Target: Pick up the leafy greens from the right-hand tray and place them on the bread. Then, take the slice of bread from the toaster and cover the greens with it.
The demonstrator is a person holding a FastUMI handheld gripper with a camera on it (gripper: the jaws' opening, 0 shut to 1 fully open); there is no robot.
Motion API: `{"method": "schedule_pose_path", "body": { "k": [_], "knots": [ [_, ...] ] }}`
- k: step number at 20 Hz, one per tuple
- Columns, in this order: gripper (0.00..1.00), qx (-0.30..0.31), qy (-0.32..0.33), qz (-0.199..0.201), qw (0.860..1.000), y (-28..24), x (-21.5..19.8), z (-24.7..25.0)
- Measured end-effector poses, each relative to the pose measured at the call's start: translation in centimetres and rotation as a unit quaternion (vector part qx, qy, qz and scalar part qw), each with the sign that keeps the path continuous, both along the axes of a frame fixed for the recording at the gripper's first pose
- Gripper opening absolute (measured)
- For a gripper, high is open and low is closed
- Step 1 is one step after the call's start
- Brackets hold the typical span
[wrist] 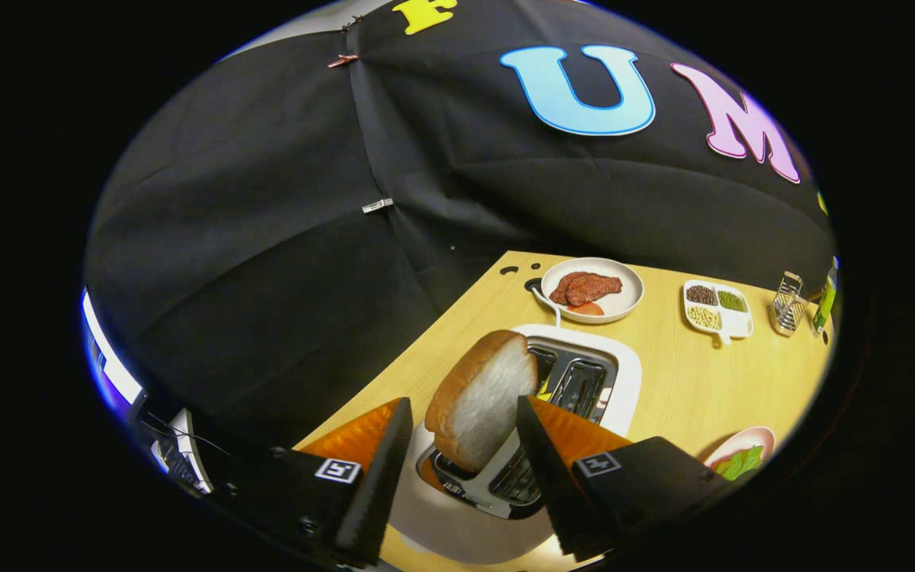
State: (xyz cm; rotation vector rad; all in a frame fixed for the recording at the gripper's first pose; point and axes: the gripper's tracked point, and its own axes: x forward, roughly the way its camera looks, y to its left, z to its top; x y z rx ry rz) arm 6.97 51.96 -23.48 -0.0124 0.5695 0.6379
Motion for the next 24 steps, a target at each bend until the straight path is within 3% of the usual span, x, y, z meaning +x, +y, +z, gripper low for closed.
{"method": "schedule_pose_path", "body": {
  "k": [3,8,12,21,24],
  "knots": [
    [0.71,-0.002,-0.002,-0.002,1.000,-0.2,0.3,0.1],
    [0.34,-0.007,0.023,-0.005,1.000,-0.8,0.1,-0.1],
    [0.15,-0.005,0.037,-0.017,0.999,-1.5,0.6,0.6],
    [0.12,0.031,0.020,-0.009,0.999,-2.5,0.9,6.0],
    [0.12,0.049,-0.001,-0.023,0.999,-4.1,1.6,9.1]
  ]
}}
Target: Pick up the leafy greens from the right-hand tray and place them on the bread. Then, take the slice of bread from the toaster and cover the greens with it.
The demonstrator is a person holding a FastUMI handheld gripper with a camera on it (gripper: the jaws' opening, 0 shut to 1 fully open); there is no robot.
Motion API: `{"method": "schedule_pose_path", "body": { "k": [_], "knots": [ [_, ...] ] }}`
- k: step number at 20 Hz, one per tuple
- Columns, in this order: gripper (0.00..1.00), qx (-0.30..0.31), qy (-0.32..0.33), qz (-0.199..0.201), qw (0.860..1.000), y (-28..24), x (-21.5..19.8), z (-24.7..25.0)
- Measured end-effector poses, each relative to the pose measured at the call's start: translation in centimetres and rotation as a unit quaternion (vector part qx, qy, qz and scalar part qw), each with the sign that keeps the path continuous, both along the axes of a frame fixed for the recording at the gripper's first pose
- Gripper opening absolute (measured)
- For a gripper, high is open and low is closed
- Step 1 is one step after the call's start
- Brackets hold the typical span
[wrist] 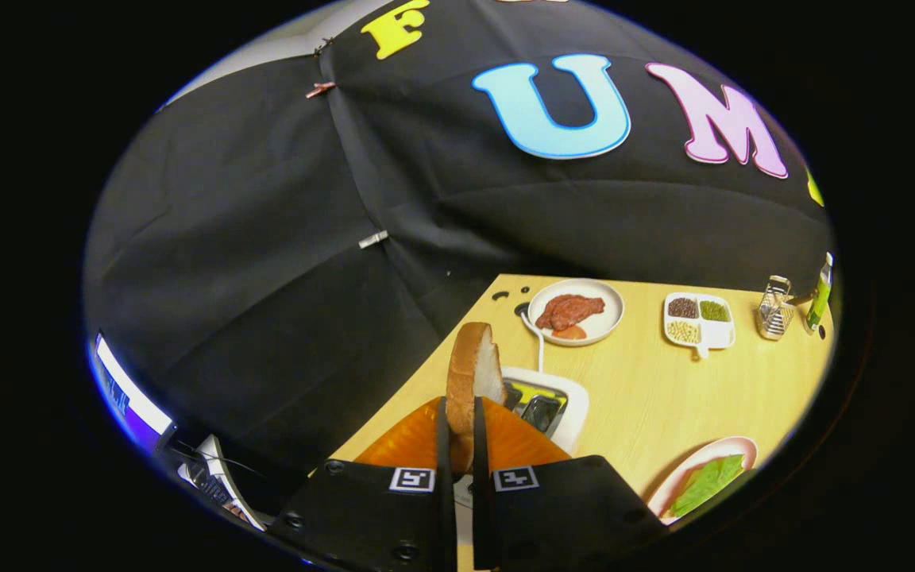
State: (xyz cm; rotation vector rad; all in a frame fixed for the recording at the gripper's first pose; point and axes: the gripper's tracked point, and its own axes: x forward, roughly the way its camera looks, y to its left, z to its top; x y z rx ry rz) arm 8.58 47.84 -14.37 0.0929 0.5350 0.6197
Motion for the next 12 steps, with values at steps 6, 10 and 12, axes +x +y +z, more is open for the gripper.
{"method": "schedule_pose_path", "body": {
  "k": [6,10,12],
  "knots": [
    [0.12,0.015,-0.035,-0.021,0.999,-4.2,0.5,4.3],
    [0.12,0.017,-0.038,-0.046,0.998,-9.2,0.6,4.6],
    [0.12,0.023,-0.029,-0.062,0.997,-12.2,0.6,4.2]
  ]
}}
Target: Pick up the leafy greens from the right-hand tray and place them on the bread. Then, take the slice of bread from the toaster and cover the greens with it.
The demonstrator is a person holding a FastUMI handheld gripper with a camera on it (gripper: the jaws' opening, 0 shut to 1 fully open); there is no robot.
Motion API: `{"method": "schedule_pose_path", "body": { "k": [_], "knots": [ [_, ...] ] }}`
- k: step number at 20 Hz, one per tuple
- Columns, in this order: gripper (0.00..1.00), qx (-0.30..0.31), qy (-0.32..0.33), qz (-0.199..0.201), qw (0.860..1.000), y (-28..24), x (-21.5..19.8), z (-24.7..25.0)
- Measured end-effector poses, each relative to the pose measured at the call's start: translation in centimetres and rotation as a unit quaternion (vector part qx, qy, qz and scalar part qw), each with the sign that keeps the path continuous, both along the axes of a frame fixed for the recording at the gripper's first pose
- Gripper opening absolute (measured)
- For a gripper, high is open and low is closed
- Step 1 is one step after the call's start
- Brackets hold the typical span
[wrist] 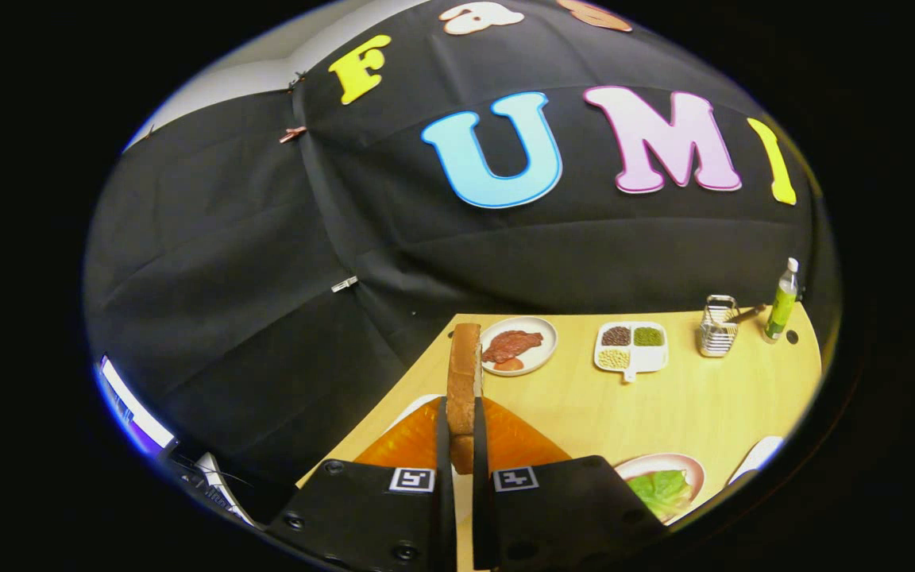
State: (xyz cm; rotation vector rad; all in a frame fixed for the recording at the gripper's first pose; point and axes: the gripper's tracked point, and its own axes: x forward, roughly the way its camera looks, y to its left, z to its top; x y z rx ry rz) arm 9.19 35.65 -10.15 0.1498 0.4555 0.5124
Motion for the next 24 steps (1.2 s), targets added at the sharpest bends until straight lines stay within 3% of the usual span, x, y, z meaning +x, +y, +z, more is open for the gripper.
{"method": "schedule_pose_path", "body": {
  "k": [6,10,15,24],
  "knots": [
    [0.12,-0.002,0.041,-0.071,0.997,-9.7,0.1,-4.0],
    [0.12,0.004,0.084,-0.096,0.992,-14.3,-0.9,-8.2],
    [0.12,0.001,0.139,-0.106,0.985,-17.3,-1.5,-14.0],
    [0.13,0.010,0.182,-0.148,0.972,-21.6,-0.9,-18.6]
  ]
}}
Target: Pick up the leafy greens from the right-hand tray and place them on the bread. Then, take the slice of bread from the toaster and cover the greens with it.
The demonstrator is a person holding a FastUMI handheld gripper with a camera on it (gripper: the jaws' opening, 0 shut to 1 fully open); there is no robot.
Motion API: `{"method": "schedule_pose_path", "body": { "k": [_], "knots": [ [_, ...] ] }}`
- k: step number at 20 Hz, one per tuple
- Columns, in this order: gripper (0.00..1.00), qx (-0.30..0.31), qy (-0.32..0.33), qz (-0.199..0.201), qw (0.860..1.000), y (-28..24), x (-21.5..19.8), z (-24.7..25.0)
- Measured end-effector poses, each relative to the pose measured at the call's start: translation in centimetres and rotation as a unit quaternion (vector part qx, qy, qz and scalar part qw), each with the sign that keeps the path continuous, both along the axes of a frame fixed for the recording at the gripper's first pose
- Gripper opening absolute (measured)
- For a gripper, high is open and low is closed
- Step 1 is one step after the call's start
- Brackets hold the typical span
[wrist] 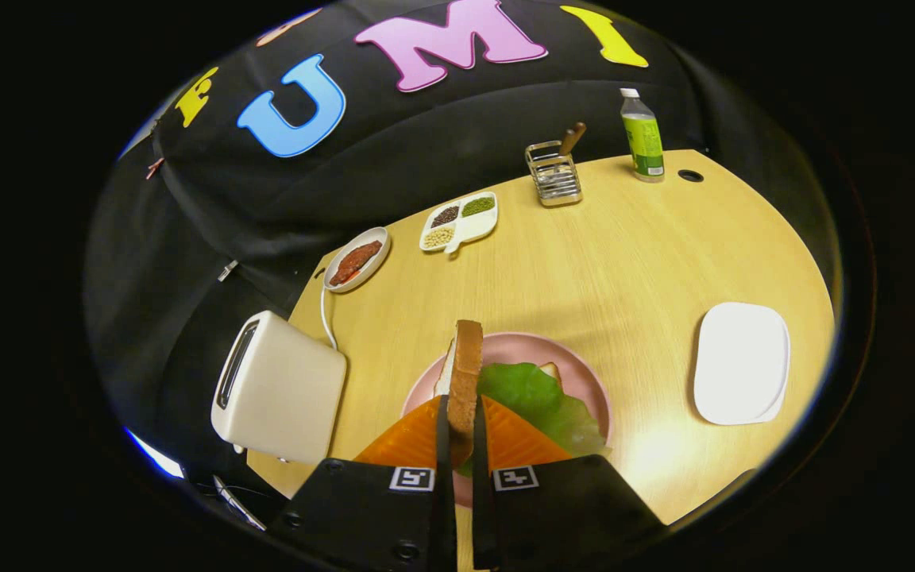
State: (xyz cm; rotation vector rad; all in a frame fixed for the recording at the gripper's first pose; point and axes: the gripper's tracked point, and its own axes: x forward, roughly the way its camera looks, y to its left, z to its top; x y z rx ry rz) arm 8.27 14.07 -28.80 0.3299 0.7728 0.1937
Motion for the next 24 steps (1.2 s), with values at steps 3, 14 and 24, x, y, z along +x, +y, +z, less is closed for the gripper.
{"method": "schedule_pose_path", "body": {
  "k": [3,14,24],
  "knots": [
    [0.16,-0.007,0.022,-0.017,1.000,-1.5,-0.4,-1.4],
    [0.93,-0.072,0.008,-0.032,0.997,-6.0,-2.0,-0.8],
    [0.99,-0.105,-0.146,-0.010,0.984,-7.8,-3.5,13.2]
  ]
}}
